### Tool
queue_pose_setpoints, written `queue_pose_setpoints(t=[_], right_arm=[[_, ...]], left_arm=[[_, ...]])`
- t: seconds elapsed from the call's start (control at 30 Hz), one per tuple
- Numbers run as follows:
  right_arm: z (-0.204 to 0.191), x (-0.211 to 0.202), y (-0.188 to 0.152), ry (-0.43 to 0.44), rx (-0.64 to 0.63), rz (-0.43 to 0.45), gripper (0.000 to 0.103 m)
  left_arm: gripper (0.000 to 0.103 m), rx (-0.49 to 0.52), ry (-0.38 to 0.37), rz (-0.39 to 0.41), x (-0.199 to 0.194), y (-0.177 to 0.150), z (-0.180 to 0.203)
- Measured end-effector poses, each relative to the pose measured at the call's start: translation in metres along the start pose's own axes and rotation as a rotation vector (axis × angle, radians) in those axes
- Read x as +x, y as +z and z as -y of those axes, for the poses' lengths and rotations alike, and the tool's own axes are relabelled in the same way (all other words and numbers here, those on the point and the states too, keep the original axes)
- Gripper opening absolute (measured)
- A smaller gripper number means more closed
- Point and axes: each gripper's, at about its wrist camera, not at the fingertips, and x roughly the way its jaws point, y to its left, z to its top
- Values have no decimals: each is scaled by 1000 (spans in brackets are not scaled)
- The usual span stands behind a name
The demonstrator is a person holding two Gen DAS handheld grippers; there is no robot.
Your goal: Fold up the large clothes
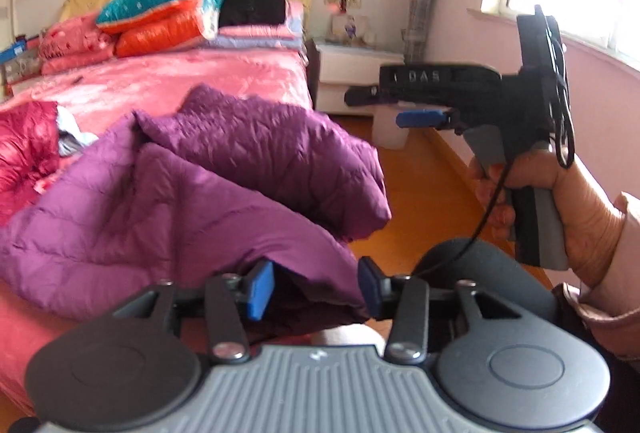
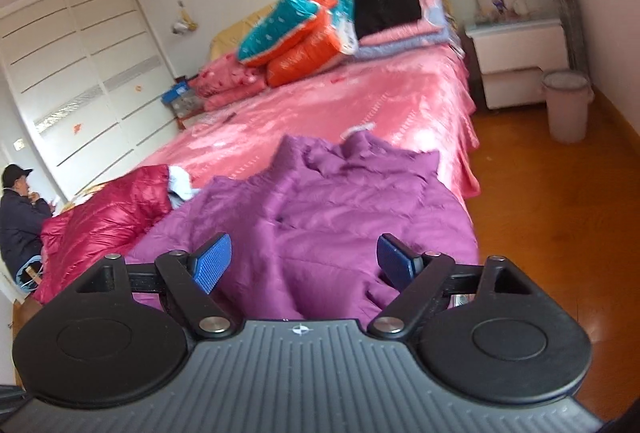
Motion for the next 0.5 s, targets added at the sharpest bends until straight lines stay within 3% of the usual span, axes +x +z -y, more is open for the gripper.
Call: queue_pose_setpoints(t=[0.13,0.27,0.5], right_arm=[[-21,17,1,49,-117,-28,100],[-30,41,-4,21,-173,-80,100],[-30,81,-20,14,-183,-195,81]], left_arm=[[58,-21,77,69,-14,8,-13],[68,-51,114,113,-18,22,-32],[76,-123,207,193,15,57,-82]])
